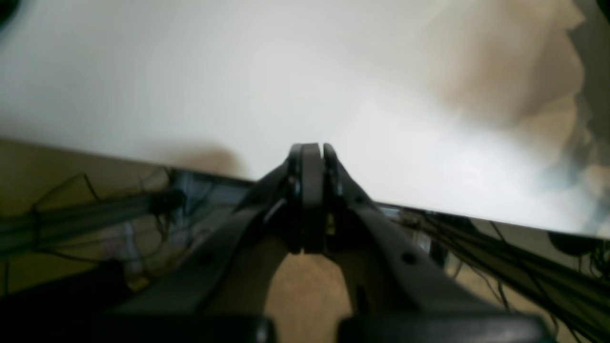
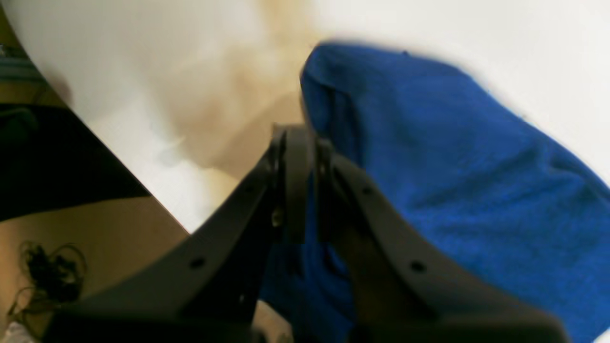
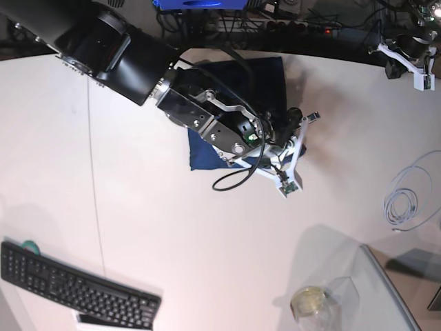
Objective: Layout the t-shirt on the table in an organized manner, then fold the t-shirt properly
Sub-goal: 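Carry the folded end with the right gripper over onto the other half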
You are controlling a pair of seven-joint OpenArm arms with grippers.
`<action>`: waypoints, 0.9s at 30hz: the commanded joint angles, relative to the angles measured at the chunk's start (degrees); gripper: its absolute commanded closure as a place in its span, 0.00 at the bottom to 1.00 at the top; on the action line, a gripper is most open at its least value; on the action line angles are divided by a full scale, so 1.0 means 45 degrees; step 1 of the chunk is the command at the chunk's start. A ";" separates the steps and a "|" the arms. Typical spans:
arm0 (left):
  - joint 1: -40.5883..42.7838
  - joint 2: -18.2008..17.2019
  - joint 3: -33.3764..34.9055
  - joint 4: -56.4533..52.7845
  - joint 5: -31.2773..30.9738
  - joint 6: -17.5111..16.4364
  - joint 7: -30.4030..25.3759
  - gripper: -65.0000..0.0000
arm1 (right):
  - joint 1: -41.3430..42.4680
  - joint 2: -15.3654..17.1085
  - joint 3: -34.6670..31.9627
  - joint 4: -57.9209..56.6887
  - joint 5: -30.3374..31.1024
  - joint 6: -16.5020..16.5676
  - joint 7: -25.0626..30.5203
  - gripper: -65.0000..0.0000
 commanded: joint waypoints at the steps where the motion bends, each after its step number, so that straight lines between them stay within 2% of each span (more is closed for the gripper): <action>1: 0.0105 -0.0258 -0.0092 0.0161 -0.0131 -0.0001 -0.0243 1.00 | 0.0256 0.0147 0.0083 0.0711 0.0028 0.0026 -0.0233 0.97; 5: 0.0105 -0.0297 -0.0112 0.0044 -0.0150 -0.0001 -0.0243 1.00 | -0.0174 0.1339 0.0103 0.2273 0.0028 0.0006 -0.1835 0.97; 10: -0.0013 -0.0258 -0.1011 0.0200 -0.0150 -0.0304 -0.0243 1.00 | -0.0838 0.2355 0.0083 0.2410 0.0008 0.0006 -0.1933 0.97; 13: -0.0032 -0.0258 -0.1226 0.0180 -0.0150 -0.0304 -0.0243 1.00 | -0.1014 0.2609 0.0064 0.2449 0.0008 0.0006 -0.1933 0.97; 18: -0.0032 -0.0258 -0.1167 0.0161 -0.0150 -0.0304 -0.0243 1.00 | -0.1463 0.2472 -0.0014 0.2488 0.0008 0.0006 -0.1952 0.97; 22: -0.0032 -0.0258 -0.1147 0.0083 -0.0150 -0.0304 -0.0243 1.00 | -0.1854 0.1788 -0.0132 0.2488 0.0008 0.0065 -0.1991 0.97; 27: -0.0052 -0.0238 -0.1147 0.0102 -0.0150 -0.0304 -0.0184 1.00 | -0.1463 0.1495 -0.1597 0.2430 0.0008 0.0065 -0.1972 0.97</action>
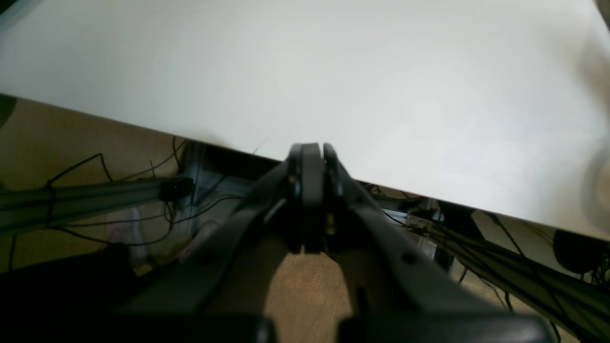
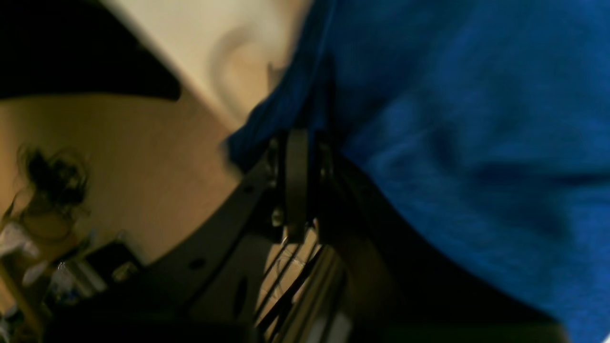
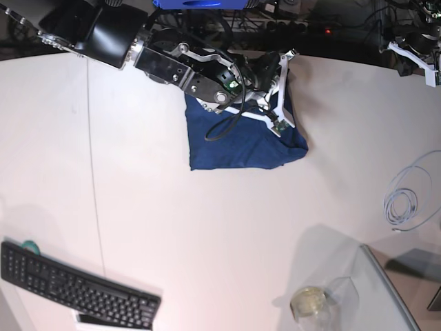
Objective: Layout the t-shirt on the table in an organized manner, then fold the t-shirt properly
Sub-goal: 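Carry the folded end with the right gripper over onto the other half, then release the shirt with the right gripper and withdraw it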
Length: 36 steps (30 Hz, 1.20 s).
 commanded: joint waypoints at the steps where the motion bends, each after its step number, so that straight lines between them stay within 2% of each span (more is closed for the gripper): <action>1: 0.0070 -0.0199 -0.0093 0.0122 -0.0107 -0.0105 -0.0189 1.00 | 0.0344 -0.0044 -0.0117 0.0200 -0.0132 0.0094 0.0083 0.97; 4: 0.0070 -0.0199 -0.0074 0.0161 -0.0107 -0.0105 -0.0189 1.00 | 0.0617 -0.0084 -0.0800 0.0161 -0.0113 0.0133 0.0044 0.97; 6: 0.0050 -0.0180 -0.0074 0.0161 -0.0107 -0.0105 -0.0189 1.00 | 0.0813 -0.0396 -0.1308 0.0142 -0.0113 0.0153 0.0024 0.97; 11: -0.0223 -0.0160 -0.0054 0.0219 -0.0107 -0.0105 -0.0170 1.00 | 0.1243 -0.0787 -0.2344 -0.0386 -0.0113 0.0817 0.0024 0.97; 15: -0.0204 -0.0160 0.0434 0.0239 -0.0107 -0.0105 -0.0170 1.00 | 0.1282 -0.0728 -0.2324 -0.0210 -0.0113 0.0759 0.0024 0.97; 17: -0.0165 -0.0141 0.0786 0.0258 -0.0126 -0.0105 -0.0170 1.00 | 0.1379 -0.0357 -0.2031 0.0220 -0.0113 0.0719 0.0024 0.97; 18: -0.0145 -0.0082 0.1020 0.0258 -0.0126 -0.0105 -0.0170 1.00 | 0.1379 -0.0103 -0.1445 0.0669 -0.0113 0.0563 0.0024 0.97; 21: 0.0265 0.0524 0.1743 0.1098 -0.0126 -0.0105 -0.0170 1.00 | 0.0617 0.1089 0.0743 0.2506 -0.0074 -0.0531 0.0024 0.97; 24: 0.0910 0.1129 0.2505 0.2446 -0.0146 -0.0105 -0.0170 1.00 | -0.0574 0.2163 0.3322 0.4459 -0.0074 -0.0941 0.0083 0.96; 26: 0.1105 0.1422 0.3111 0.2954 -0.0146 -0.0105 -0.0170 1.00 | -0.1590 0.2554 0.4963 0.5475 -0.0074 -0.0941 0.0102 0.95; 29: 0.1047 0.1520 0.4048 0.2993 -0.0146 -0.0105 -0.0170 1.00 | -0.2626 0.2710 0.6936 0.6081 -0.0074 -0.0863 0.0083 0.94; 31: 0.0949 0.1579 0.4439 0.2974 -0.0146 -0.0105 -0.0170 1.00 | -0.3114 0.2730 0.7737 0.6139 -0.0074 -0.0863 0.0083 0.85; 32: 0.0910 0.1637 0.4537 0.2954 -0.0165 -0.0105 -0.0170 0.91 | -0.3290 0.2808 0.8030 0.6100 -0.0093 -0.0863 0.0102 0.78; 33: 0.0910 0.1696 0.4615 0.2954 -0.0263 -0.0105 -0.0170 0.77 | -0.3485 0.2866 0.8303 0.6120 -0.0093 -0.0863 0.0122 0.70; 36: 0.0890 0.1715 0.4634 0.2915 -0.1806 -0.0105 -0.0170 0.42 | -0.3954 0.2886 0.8890 0.6120 -0.0132 -0.0863 0.0141 0.46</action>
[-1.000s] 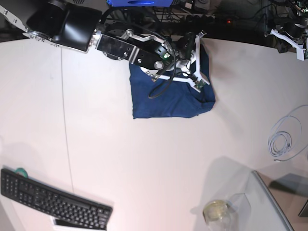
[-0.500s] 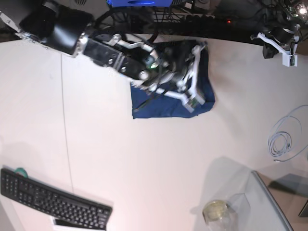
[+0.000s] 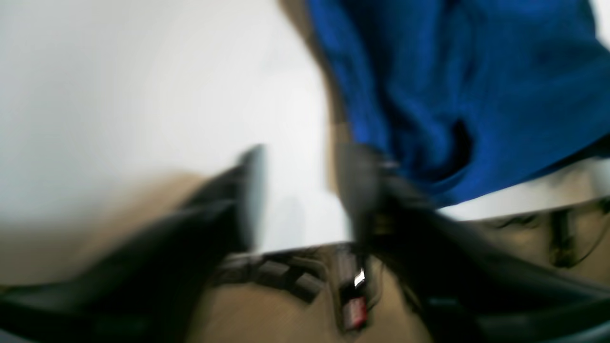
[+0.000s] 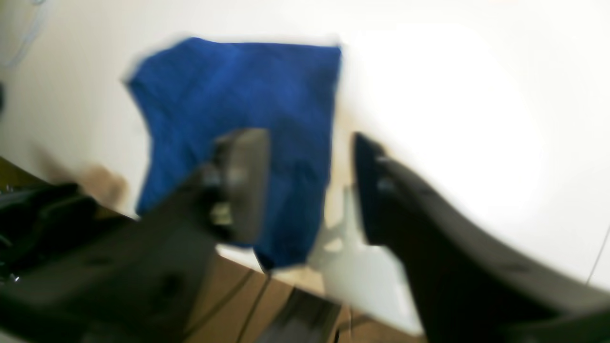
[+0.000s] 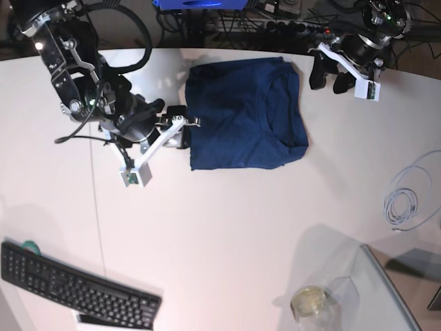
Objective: Layout the t-shirt on the table in an organized manner, then fold the t-shirt properly
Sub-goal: 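Release the shirt with the right gripper and withdraw it, then grasp the shirt edge with the left gripper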
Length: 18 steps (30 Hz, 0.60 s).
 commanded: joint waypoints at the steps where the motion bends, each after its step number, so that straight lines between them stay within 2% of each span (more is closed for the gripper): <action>1: 0.0070 -0.0204 -0.0062 0.0034 -0.0868 -0.0042 -0.0247 0.32 | 0.0077 -0.0038 0.0264 0.0252 0.0081 0.0104 0.0282 0.39; 3: -0.0028 -0.0497 -0.0062 -0.0415 -0.2060 -0.0042 -0.0247 0.18 | -0.0040 -0.0038 0.0460 0.0252 0.0081 0.0104 0.0282 0.30; 5: -0.0380 -0.0770 0.0191 -0.1079 -0.2704 -0.0042 -0.0247 0.13 | -0.0080 0.0001 0.0479 0.0252 0.0081 0.0123 0.0282 0.29; 8: -0.1025 -0.0907 0.0660 -0.2173 -0.2724 -0.0042 -0.0247 0.13 | -0.0099 0.0353 0.0460 0.0252 0.0081 0.0123 0.0302 0.28; 11: -0.1650 -0.0888 0.1266 -0.2994 -0.2743 -0.0042 -0.0247 0.13 | -0.0216 0.0450 0.0499 0.0252 0.0081 0.0123 0.0790 0.28; 14: -0.2119 -0.0829 0.1774 -0.3346 -0.2724 -0.0042 -0.0247 0.13 | -0.0392 0.0900 0.0421 0.0233 0.0081 0.0123 0.1357 0.28; 18: -0.2685 -0.0809 0.2184 -0.4186 -0.2724 -0.0042 -0.0306 0.13 | -0.0607 0.1134 0.0499 0.0233 0.0081 0.0123 0.1513 0.28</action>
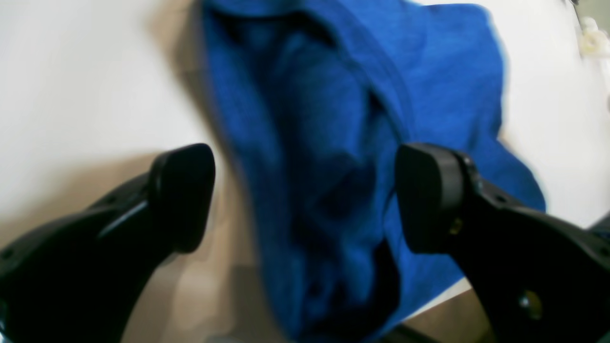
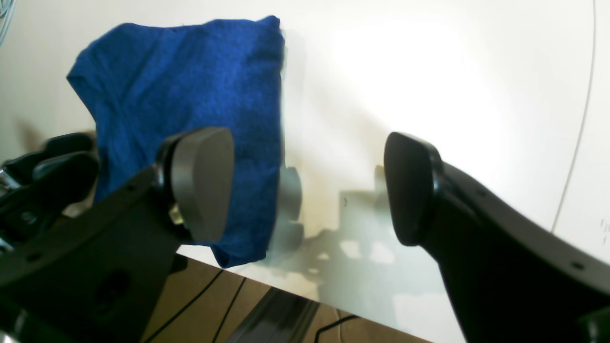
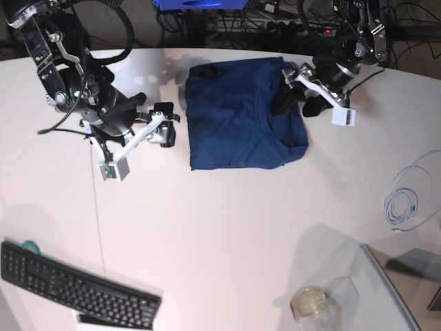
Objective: Layout the t-shirt on the table in an organized manner, then fold the t-shirt properly
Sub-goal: 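Grasp the shirt edge with the left gripper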
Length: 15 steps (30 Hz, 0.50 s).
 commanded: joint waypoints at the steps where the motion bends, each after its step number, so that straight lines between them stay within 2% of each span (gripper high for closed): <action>1: -0.0102 -0.0129 -0.0026 -0.0175 -0.0203 -0.0100 -0.0209 0.13 | 0.0053 0.0187 0.0081 0.0218 0.0042 0.0084 0.0168 0.29; 4: -0.0473 -0.0129 0.0072 -0.0957 -0.0203 -0.0100 -0.0209 0.13 | -0.0025 0.0207 0.0218 0.0218 0.0062 0.0084 0.0168 0.29; 13: -0.0649 -0.0227 0.1811 -0.1289 -0.0203 -0.0100 -0.0228 0.14 | -0.0611 0.0148 0.1957 0.0218 0.0062 0.0084 0.0168 0.29; 14: -0.0649 -0.0247 0.1908 -0.1289 -0.0203 -0.0100 -0.0228 0.18 | -0.0630 0.0148 0.2132 0.0218 0.0062 0.0084 0.0168 0.29; 15: -0.0649 -0.0247 0.1948 -0.1289 -0.0203 -0.0100 -0.0209 0.26 | -0.0650 0.0148 0.2269 0.0218 0.0062 0.0084 0.0168 0.29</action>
